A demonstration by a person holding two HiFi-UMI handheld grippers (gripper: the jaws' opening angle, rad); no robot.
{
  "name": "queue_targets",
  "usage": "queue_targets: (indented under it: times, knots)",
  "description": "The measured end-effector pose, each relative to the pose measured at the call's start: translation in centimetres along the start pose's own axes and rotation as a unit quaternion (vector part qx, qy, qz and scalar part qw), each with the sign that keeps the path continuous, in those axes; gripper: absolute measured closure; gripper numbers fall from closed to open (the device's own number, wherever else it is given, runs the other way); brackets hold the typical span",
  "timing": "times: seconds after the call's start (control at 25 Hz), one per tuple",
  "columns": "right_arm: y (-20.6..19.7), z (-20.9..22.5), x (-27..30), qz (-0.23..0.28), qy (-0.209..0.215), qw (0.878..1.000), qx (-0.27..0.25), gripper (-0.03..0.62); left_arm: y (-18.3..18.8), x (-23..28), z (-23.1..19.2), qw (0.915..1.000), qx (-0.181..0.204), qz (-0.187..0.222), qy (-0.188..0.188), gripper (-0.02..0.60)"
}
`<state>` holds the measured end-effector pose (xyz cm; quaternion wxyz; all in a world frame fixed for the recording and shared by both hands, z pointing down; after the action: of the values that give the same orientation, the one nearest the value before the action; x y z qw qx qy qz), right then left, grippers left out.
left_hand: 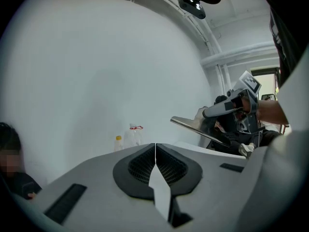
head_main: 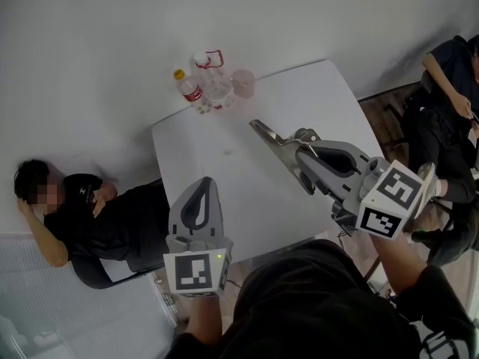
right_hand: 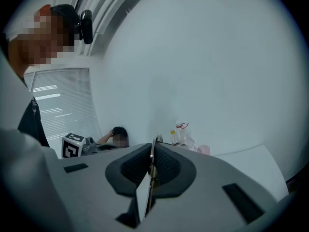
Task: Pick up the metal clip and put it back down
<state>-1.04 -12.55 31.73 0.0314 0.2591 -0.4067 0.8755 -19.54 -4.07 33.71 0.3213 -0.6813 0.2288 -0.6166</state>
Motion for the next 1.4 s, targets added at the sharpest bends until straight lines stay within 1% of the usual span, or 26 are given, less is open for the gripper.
queue_targets:
  times: [0.2,0.36,0.56,0.72,0.84,1.0,1.24,1.32,1.4]
  knots:
    - [-1.3,1.1,1.1,-0.017,0.008,1.000,-0.006,0.565,-0.7,0.9,0.4,0.9999,-0.007,-0.012,0.007,0.558]
    - [-3.1,2.1,1.7,-0.038,0.024,0.999,0.005,0.563,-1.6,1.5,1.6,0.9996,-0.016,-0.024,0.005,0.558]
    - [-5.2,2.1,3.1,-0.053,0.033,0.998,0.014,0.563,-4.3,2.0,1.5,0.9982,-0.020,-0.056,0.001,0.558]
    - [-7.2,2.5,2.9,-0.060,0.043,0.997,0.013,0.563,-5.9,2.2,2.8,0.9980,-0.028,-0.057,-0.006,0.558]
    - [-8.3,2.9,3.1,-0.067,0.054,0.996,0.019,0.565,-6.3,2.4,3.4,0.9982,-0.021,-0.057,-0.004,0.558]
    - [-10.3,3.3,3.4,-0.088,0.068,0.993,0.028,0.563,-7.3,3.3,4.6,0.9965,-0.022,-0.080,-0.013,0.558]
    - [-10.4,3.1,4.1,-0.119,0.075,0.990,0.028,0.565,-7.3,4.1,4.4,0.9951,-0.039,-0.088,-0.025,0.558]
    - [-10.6,3.0,4.0,-0.130,0.076,0.988,0.023,0.565,-7.7,4.2,4.7,0.9948,-0.046,-0.088,-0.025,0.558]
    - [-10.7,3.0,3.8,-0.128,0.075,0.989,0.016,0.563,-8.0,4.1,4.8,0.9952,-0.046,-0.084,-0.020,0.558]
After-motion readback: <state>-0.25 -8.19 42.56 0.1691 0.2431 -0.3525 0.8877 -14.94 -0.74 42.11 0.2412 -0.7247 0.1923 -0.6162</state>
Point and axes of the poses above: the fingertips, and each gripper's own axes: x forward along the fingers, z to its right, y out of its top, the point moved 4 cm from there along -x, backward along the fingers, and after that the axes turned 11 degrees about -z, right-handed, at the moved point
